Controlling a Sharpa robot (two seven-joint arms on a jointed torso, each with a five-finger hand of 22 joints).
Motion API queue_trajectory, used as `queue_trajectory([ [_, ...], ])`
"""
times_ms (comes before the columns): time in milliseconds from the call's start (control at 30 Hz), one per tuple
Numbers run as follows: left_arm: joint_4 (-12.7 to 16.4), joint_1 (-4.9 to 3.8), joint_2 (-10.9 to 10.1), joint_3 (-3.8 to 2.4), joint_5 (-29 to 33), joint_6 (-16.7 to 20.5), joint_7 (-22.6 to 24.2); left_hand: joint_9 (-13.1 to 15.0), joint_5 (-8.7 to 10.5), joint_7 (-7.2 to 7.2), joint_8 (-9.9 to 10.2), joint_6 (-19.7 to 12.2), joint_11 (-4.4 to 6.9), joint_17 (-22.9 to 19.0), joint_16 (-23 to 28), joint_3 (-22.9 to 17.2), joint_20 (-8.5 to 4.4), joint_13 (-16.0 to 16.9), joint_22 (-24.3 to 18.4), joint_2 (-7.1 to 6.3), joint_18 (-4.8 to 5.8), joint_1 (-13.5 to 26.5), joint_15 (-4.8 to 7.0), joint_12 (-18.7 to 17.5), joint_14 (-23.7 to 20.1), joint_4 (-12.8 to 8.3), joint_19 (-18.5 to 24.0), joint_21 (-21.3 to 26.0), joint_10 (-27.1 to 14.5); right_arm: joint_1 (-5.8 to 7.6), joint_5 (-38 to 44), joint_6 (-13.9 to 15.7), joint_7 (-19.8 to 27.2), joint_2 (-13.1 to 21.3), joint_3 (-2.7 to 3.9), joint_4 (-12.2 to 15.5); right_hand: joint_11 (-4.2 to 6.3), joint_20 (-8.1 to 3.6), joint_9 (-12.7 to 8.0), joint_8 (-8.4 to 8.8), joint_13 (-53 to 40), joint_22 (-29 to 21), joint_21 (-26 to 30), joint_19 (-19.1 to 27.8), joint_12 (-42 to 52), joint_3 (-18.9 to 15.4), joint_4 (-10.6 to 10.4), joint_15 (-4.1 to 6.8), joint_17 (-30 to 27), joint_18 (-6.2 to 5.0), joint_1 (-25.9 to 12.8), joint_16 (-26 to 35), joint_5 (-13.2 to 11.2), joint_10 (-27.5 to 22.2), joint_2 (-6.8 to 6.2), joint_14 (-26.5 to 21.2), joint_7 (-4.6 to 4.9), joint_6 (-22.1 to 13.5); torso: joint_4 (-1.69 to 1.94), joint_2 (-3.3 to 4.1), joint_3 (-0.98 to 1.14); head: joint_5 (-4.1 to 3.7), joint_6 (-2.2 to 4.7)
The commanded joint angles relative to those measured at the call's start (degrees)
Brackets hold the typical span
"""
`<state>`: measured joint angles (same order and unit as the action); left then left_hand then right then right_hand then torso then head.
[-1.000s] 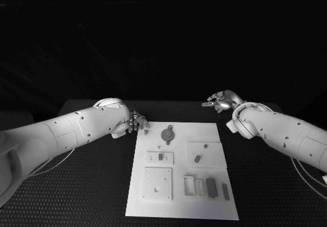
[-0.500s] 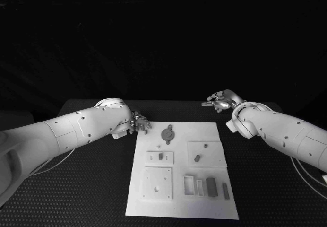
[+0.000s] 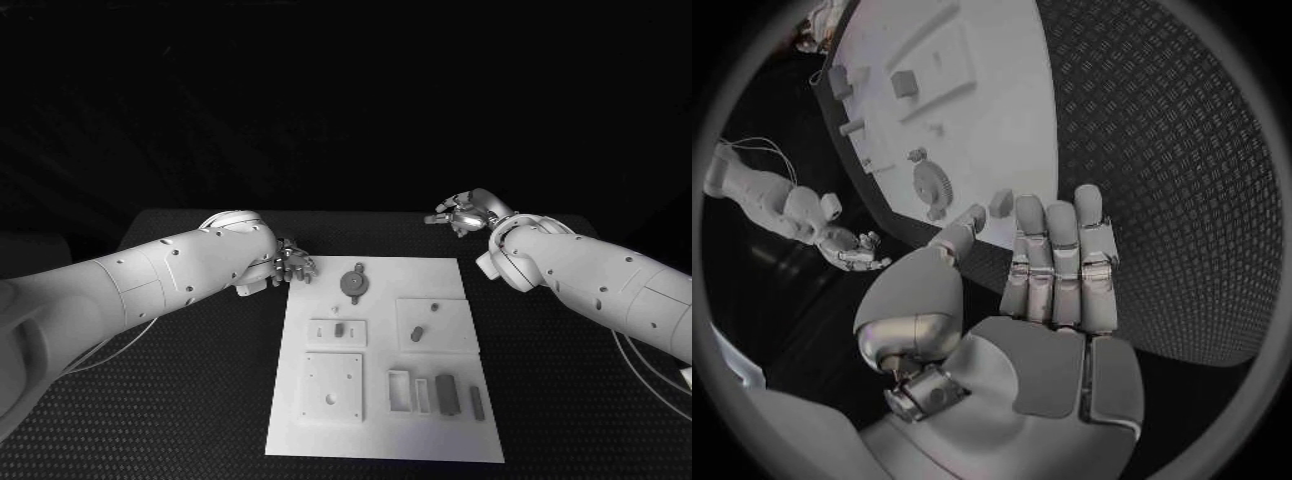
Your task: Assemble the parts on the task board
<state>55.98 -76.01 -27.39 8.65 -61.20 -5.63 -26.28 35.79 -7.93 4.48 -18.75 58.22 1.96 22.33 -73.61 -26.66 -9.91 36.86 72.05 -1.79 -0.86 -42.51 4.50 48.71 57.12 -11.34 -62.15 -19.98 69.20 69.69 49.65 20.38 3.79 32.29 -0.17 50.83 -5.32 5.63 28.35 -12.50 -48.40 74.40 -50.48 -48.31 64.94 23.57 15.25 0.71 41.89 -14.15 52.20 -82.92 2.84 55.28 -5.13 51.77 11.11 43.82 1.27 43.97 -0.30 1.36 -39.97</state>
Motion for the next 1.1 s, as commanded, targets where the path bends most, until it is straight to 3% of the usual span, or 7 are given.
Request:
queue_trajectory([
  [33,-0.05,-0.03,0.21,-0.02,0.04,-1.31,0.7,-0.1,-0.35,-0.06,0.28,0.51,-0.03,-0.14,-0.19,0.01,-0.07,-0.12,0.09,0.29,0.27,-0.45,-0.07,-0.02,0.32,-0.68,-0.47,0.19,0.53,-0.03,-0.01,-0.79,0.47,-0.09,0.0,0.04,0.34,0.07,-0.07,-0.29,0.07,0.06,0.08,0.13,0.19,0.22,-0.01,0.35,-0.07,-0.85,-0.42,-0.28,0.02,-8.88,0.29,-0.02,0.18,0.37,0.05,-0.02,-0.03,-0.04,-0.1],
  [633,-0.13,-0.03,0.12,-0.02,2.13,-1.25,0.51,-0.16,-0.32,-0.16,0.53,1.33,0.09,-0.63,-0.36,-1.02,0.0,-0.49,0.59,3.04,0.33,-4.56,-0.13,0.03,0.51,-3.87,-0.81,0.54,0.8,-0.05,-0.01,-0.87,0.47,-0.23,0.0,-0.07,0.33,0.07,-0.09,-0.29,0.12,0.08,0.08,0.13,0.23,0.25,0.02,0.35,-0.1,-0.85,-0.44,-0.32,0.02,-8.89,0.35,-0.03,0.19,0.35,0.01,0.01,-0.04,0.05,-0.31],
  [667,-0.15,-0.03,0.1,-0.02,2.57,-1.16,0.51,-0.14,-0.05,-0.21,0.51,1.42,0.11,-0.66,-0.4,-1.52,-0.02,-0.52,0.64,3.07,0.31,-5.4,-0.1,0.07,0.6,-4.06,-0.97,0.52,0.91,-0.05,-0.01,-0.87,0.48,-0.23,0.0,-0.07,0.33,0.07,-0.09,-0.29,0.12,0.08,0.08,0.13,0.23,0.25,0.02,0.35,-0.1,-0.85,-0.44,-0.32,0.02,-8.89,0.35,-0.03,0.19,0.34,0.0,0.01,-0.05,0.06,-0.3],
  [733,-0.17,-0.03,0.03,-0.02,3.13,-0.97,0.52,-0.09,2.81,-0.26,0.47,1.76,0.2,-0.84,-0.41,-4.13,0.01,-0.71,0.68,2.26,0.35,-7.61,-0.12,0.03,0.82,-3.03,-1.29,0.65,1.15,-0.06,-0.01,-0.86,0.48,-0.24,0.0,-0.1,0.33,0.07,-0.09,-0.3,0.12,0.08,0.08,0.13,0.23,0.25,0.01,0.35,-0.1,-0.85,-0.45,-0.32,0.02,-8.89,0.36,-0.03,0.19,0.34,-0.01,0.01,-0.04,0.07,-0.3],
  [833,-0.18,-0.03,-0.11,-0.02,4.0,-0.55,0.5,0.03,2.83,-0.39,0.28,2.2,0.3,-0.9,-0.53,-5.13,-0.03,-0.77,0.82,2.76,0.33,-8.89,-0.13,0.13,1.11,-2.97,-1.52,0.62,1.56,-0.06,-0.01,-0.9,0.46,-0.27,0.0,-0.19,0.33,0.07,-0.09,-0.3,0.13,0.08,0.08,0.13,0.24,0.25,0.01,0.35,-0.11,-0.85,-0.47,-0.33,0.02,-8.89,0.36,-0.03,0.19,0.34,-0.01,0.01,-0.02,0.05,-0.37],
  [967,0.04,-0.02,-0.38,-0.02,4.22,-0.06,0.61,0.9,2.52,-1.49,-1.36,5.02,1.31,-0.7,-1.47,-6.14,-0.31,-0.65,1.47,3.94,0.06,-11.26,0.14,0.93,2.84,-3.61,-3.05,-0.16,3.55,-0.06,-0.01,-0.89,0.49,-0.4,0.0,-0.29,0.33,0.07,-0.09,-0.3,0.14,0.08,0.08,0.13,0.25,0.25,0.01,0.34,-0.11,-0.85,-0.49,-0.33,0.02,-8.9,0.36,-0.04,0.19,0.34,-0.03,0.01,0.0,0.06,-0.46],
  [1100,0.38,0.04,-0.95,-0.03,5.2,0.71,0.51,1.27,2.41,-1.87,-1.76,5.68,1.68,-0.74,-1.7,-6.39,-0.46,-0.76,1.82,4.02,-0.08,-11.85,0.28,1.04,3.65,-3.73,-3.69,-0.41,4.39,-0.08,-0.01,-0.92,0.51,-0.44,0.0,-0.32,0.33,0.07,-0.09,-0.3,0.15,0.09,0.08,0.13,0.25,0.24,-0.01,0.34,-0.12,-0.85,-0.52,-0.34,0.02,-8.9,0.36,-0.04,0.19,0.35,-0.05,0.03,-0.01,-0.02,-0.54],
])
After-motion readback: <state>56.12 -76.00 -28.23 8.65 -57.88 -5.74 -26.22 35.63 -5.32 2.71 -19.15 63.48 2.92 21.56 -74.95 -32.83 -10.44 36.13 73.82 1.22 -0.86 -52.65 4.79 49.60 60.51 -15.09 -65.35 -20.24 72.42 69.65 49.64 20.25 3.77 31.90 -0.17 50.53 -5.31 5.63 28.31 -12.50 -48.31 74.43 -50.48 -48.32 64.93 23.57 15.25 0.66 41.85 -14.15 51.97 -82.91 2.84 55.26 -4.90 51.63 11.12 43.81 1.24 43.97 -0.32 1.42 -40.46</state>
